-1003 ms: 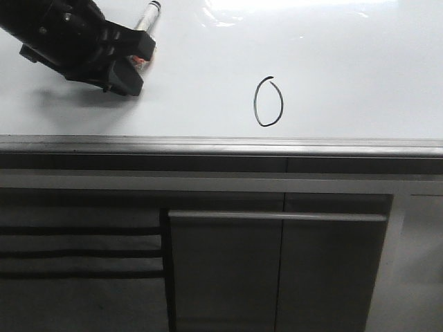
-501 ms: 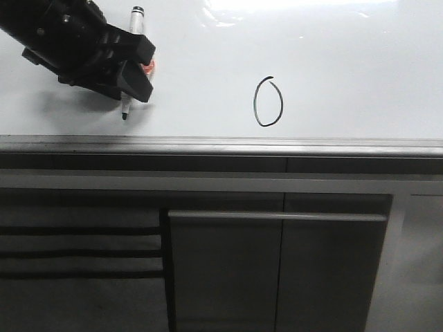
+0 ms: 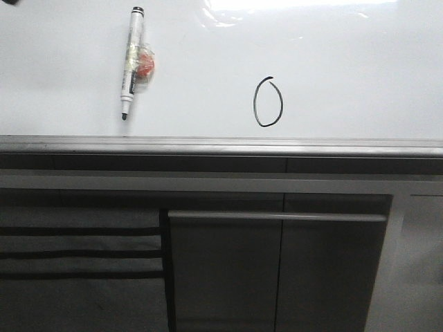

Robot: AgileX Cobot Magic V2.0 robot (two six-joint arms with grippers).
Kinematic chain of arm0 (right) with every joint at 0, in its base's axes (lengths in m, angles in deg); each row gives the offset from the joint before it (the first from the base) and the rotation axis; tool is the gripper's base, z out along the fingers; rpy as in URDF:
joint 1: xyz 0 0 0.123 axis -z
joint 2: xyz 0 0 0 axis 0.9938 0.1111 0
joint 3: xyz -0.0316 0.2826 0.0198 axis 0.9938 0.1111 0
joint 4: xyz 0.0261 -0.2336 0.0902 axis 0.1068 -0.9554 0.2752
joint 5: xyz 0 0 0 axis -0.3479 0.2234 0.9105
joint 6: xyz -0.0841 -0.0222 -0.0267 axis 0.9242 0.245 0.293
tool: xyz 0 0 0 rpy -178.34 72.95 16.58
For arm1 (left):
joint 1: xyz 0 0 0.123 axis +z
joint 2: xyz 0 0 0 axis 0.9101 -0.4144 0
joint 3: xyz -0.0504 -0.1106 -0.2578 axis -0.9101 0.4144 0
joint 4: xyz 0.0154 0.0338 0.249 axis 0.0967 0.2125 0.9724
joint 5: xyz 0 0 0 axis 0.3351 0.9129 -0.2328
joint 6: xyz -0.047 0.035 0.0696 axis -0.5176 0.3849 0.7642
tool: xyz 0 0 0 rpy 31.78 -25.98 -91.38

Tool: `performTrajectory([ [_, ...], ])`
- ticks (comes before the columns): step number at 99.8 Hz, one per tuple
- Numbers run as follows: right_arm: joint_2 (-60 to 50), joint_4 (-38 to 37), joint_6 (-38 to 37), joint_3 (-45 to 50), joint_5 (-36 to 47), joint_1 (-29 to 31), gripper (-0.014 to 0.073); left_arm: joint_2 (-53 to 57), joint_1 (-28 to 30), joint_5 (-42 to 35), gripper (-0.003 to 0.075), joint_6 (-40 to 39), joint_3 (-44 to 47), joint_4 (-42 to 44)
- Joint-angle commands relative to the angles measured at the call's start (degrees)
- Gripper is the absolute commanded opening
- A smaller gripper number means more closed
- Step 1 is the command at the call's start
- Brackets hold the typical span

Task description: Write number 0 on whiteboard

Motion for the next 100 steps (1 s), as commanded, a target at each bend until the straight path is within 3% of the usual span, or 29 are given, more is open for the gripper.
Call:
performTrajectory([
  [1, -4.45, 0.56, -4.91, 2.40, 9.69, 0.32, 0.0209, 8.25, 0.13, -5.18, 0.0292, -5.85, 2.98, 3.09],
  [13, -11.52, 2.00, -4.91, 10.66, 23.07, 0.32, -0.0074, 19.18, 0.13, -16.16, 0.0175, -6.64, 14.31, 2.86],
  [21, -15.07, 2.26, -4.91, 16.04, 34.41, 0.32, -0.0068, 26.51, 0.13, -27.08, 0.0074, -9.38, 22.47, 2.02],
  [32, -17.29, 2.26, -4.91, 21.16, 40.81, 0.32, -0.0068, 34.59, 0.13, -30.78, -0.0022, -9.92, 31.03, -0.83],
  [49, -17.52, 2.26, -4.91, 24.81, 39.63, 0.32, -0.0068, 43.02, 0.13, -30.78, -0.0020, -9.92, 40.35, -0.83],
  [72, -17.52, 2.26, -4.91, 27.07, 39.74, 0.32, -0.0068, 44.21, 0.13, -30.78, -0.0020, -9.92, 49.44, -0.83],
  [82, -17.52, 2.26, -4.91, 27.07, 39.62, 0.32, -0.0068, 45.28, 0.75, -34.25, -0.0020, -9.92, 52.09, 4.99],
  [100, -17.52, 2.26, -4.91, 27.07, 39.62, 0.32, -0.0068, 54.58, 6.38, -40.71, -0.0020, -9.92, 57.94, 5.37],
])
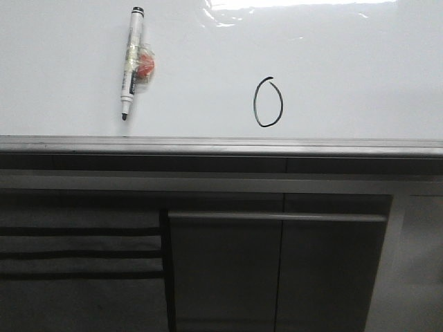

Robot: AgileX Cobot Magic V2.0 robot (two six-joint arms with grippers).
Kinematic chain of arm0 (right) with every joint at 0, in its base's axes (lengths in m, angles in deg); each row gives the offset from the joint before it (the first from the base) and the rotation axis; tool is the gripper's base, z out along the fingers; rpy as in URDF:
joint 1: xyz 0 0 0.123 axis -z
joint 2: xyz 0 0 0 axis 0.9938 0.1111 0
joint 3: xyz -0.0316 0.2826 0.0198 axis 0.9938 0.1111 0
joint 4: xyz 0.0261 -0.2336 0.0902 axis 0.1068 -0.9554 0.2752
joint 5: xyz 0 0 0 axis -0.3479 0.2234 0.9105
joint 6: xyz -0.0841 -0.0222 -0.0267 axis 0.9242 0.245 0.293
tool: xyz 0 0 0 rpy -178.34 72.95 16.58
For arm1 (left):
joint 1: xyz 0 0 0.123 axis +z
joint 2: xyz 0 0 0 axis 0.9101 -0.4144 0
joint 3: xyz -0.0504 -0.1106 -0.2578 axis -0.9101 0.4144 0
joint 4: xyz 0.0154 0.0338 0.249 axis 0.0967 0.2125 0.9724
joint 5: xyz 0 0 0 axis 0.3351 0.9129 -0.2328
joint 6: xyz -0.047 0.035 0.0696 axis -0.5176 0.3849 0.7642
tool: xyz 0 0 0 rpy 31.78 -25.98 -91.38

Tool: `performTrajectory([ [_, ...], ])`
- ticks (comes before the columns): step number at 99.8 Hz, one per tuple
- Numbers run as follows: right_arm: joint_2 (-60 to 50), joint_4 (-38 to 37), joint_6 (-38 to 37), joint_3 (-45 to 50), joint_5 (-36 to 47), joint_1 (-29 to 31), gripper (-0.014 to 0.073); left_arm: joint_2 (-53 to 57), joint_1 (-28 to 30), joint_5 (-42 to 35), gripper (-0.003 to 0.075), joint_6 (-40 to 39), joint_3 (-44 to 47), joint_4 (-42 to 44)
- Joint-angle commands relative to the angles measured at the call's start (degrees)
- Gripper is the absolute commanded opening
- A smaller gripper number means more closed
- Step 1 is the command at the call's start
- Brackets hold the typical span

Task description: Write number 0 on whiteboard

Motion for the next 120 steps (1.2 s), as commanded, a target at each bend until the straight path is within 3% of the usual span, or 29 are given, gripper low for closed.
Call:
performTrajectory([
  [1, 0.29, 0.24, 0.07, -1.34, 4.75, 0.32, -0.0068, 4.04, 2.33, -8.36, -0.0020, -0.56, 1.06, 0.46],
  [8, 0.29, 0.24, 0.07, -1.34, 4.75, 0.32, -0.0068, 7.97, 3.83, -10.46, -0.0020, -0.56, 3.56, 0.46],
  [19, 0.29, 0.24, 0.07, -1.34, 4.75, 0.32, -0.0068, 13.35, 5.25, -5.33, -0.0020, -0.56, 3.35, 0.46],
  [102, 0.39, 0.24, 0.07, -1.19, 5.26, 0.32, -0.0068, 12.92, 6.28, -6.92, -0.0020, -0.56, 3.35, -0.25],
  [120, -6.39, 0.14, 0.79, 4.11, 10.01, 3.55, -0.0068, 12.92, 6.28, -6.92, -0.0020, -0.56, 3.35, -0.25],
])
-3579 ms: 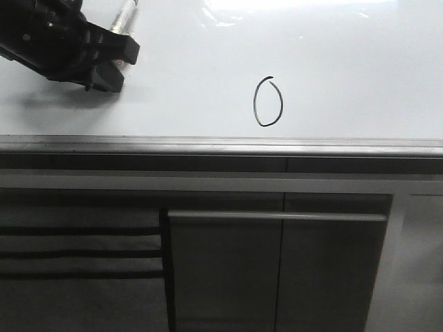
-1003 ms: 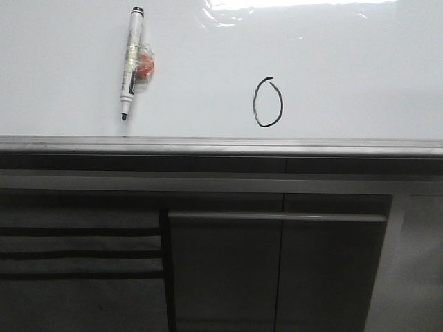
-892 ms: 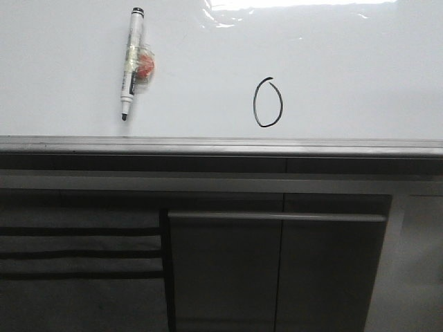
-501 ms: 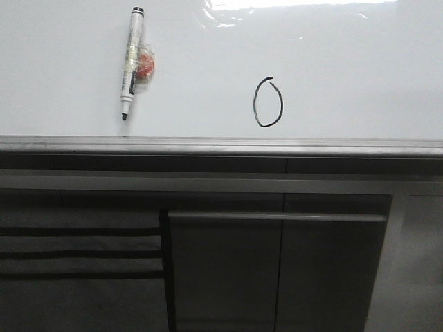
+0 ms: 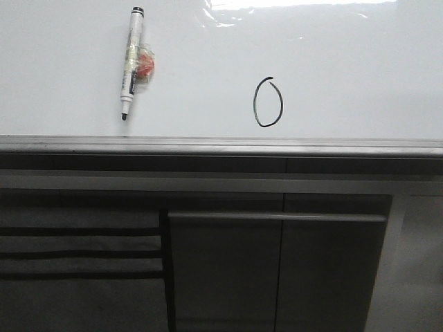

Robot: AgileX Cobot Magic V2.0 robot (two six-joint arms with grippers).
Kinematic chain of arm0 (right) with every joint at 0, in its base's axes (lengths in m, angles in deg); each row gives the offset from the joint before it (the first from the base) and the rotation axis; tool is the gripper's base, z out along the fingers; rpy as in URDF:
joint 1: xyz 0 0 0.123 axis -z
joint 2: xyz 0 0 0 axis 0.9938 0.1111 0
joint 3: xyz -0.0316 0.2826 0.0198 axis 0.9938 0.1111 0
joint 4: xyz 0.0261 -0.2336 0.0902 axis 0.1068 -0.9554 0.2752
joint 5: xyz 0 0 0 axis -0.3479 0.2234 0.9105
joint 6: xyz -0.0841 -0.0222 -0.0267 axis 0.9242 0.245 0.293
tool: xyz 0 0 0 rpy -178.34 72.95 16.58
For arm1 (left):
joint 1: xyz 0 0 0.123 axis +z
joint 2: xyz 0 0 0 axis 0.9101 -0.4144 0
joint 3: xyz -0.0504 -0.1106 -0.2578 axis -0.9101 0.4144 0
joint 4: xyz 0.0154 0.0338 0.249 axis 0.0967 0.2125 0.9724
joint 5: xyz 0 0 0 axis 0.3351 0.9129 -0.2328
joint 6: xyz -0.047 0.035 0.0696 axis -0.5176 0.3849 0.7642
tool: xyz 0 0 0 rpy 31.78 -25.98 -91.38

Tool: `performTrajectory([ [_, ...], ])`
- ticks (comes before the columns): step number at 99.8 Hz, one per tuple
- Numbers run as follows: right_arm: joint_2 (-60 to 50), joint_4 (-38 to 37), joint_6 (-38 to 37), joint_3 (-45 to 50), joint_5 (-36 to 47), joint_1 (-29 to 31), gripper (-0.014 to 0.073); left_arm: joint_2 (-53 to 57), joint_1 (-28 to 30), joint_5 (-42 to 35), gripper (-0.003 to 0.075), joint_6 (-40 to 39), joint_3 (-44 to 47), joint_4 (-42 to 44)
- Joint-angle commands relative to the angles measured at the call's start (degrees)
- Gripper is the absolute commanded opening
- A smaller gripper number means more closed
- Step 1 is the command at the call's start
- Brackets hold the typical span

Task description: Write number 0 on whiteboard

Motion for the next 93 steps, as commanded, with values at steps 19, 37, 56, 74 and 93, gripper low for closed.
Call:
performTrajectory([
  [19, -10.05, 0.29, 0.65, 12.97, 23.50, 5.12, -0.0068, 1.58, 0.09, -4.40, -0.0020, -0.56, 1.42, -0.40],
  [37, -14.82, 1.35, 0.41, 21.26, 31.28, 5.24, -0.0068, 1.58, 0.09, -4.40, -0.0020, -0.56, 1.42, -0.40],
  [56, -15.76, 1.58, 0.41, 21.15, 25.87, 5.38, -0.0068, 1.46, 0.09, -4.40, -0.0020, -0.56, 1.42, -0.40],
  [74, -15.76, 1.58, 0.41, 21.15, 25.87, 5.38, -0.0068, 1.46, 0.09, -4.40, -0.0020, -0.56, 1.42, -0.40],
  [93, -15.76, 1.58, 0.41, 21.15, 25.87, 5.38, -0.0068, 1.46, 0.09, -4.40, -0.0020, -0.56, 1.42, -0.40],
])
